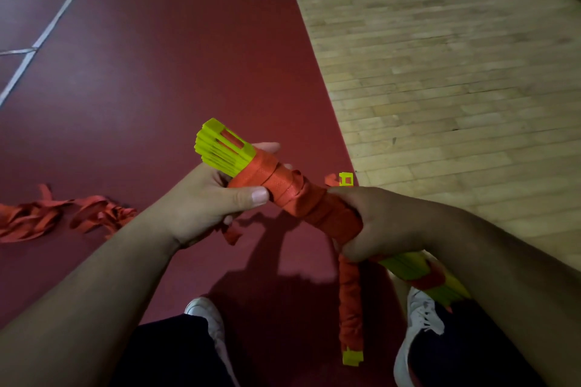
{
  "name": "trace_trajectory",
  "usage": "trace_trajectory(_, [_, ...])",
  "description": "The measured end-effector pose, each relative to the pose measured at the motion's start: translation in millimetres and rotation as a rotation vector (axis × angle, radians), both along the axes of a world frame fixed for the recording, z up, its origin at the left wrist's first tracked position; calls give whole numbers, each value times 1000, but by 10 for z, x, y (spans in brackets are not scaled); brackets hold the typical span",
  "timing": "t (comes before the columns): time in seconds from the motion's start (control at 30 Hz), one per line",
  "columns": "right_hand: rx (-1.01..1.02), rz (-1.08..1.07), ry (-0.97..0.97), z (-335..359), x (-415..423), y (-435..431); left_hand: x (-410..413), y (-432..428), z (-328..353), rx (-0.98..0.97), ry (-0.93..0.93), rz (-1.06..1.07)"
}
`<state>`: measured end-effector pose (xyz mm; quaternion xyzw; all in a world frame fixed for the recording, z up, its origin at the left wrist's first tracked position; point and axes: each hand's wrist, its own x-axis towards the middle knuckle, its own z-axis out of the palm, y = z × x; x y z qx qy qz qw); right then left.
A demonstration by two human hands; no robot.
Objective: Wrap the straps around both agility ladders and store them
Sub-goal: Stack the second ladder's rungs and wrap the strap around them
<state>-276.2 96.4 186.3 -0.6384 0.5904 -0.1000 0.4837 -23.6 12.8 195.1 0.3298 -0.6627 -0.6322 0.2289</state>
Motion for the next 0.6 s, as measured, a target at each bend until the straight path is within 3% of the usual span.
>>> trace_trajectory(0.07, [10,-5,-15,-1,5,3,-48,45,1,-19,39,-2])
trace_trajectory(0.17, [-57,-44,24,-16,43,-5,-140,76,38,-34,53,170])
trace_trajectory(0.27, [-178,-110,101,-72,116,-6,-188,73,90,50,18,280])
trace_trajectory(0.47, [-299,-293,53,-230,151,-18,-264,60,177,159,34,496])
trace_trajectory(0.6, [-345,-330,134,-298,227,-17,-261,18,222,178,112,507])
